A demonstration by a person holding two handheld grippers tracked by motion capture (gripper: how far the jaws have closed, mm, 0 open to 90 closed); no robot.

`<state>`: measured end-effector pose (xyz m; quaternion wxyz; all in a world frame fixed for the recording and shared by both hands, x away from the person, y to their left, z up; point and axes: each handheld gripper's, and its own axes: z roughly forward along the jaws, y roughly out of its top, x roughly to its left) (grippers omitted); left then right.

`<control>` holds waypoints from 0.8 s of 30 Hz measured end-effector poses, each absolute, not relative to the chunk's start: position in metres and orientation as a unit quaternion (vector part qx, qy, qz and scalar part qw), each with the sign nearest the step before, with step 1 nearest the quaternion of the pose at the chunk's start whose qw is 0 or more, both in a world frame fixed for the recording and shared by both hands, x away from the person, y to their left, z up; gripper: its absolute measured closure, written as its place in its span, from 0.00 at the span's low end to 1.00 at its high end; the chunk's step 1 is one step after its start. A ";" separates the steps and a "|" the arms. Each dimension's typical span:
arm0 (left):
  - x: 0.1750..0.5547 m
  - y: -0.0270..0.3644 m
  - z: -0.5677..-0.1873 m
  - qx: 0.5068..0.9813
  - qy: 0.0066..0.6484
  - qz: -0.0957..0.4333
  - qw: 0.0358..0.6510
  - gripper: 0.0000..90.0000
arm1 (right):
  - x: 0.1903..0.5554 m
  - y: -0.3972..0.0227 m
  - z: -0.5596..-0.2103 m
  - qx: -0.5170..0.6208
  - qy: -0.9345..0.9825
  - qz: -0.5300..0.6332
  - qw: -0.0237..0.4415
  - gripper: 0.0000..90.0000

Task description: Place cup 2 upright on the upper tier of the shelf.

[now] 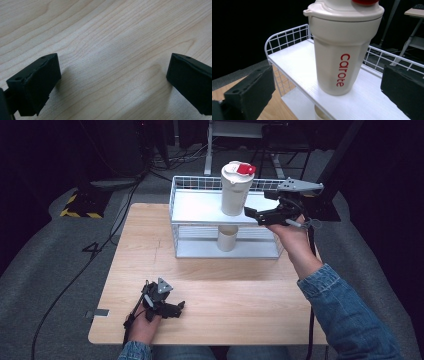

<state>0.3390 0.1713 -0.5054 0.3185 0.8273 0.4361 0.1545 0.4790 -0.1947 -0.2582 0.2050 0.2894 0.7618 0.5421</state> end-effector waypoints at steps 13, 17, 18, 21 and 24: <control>0.339 0.171 -0.505 0.827 0.436 0.154 0.319 0.00 | 0.447 -0.227 -0.270 0.289 0.768 0.535 0.200 0.00; 0.339 0.171 -0.505 0.827 0.436 0.154 0.319 0.00 | 0.440 -0.240 -0.278 0.299 0.771 0.526 0.199 0.03; 0.339 0.171 -0.505 0.827 0.436 0.154 0.319 0.00 | 0.438 -0.243 -0.280 0.301 0.773 0.522 0.199 0.04; 0.339 0.171 -0.505 0.827 0.436 0.154 0.319 0.00 | 0.433 -0.252 -0.288 0.305 0.780 0.510 0.196 0.06; 0.339 0.171 -0.505 0.827 0.436 0.154 0.319 0.00 | 0.427 -0.262 -0.296 0.313 0.783 0.501 0.193 0.07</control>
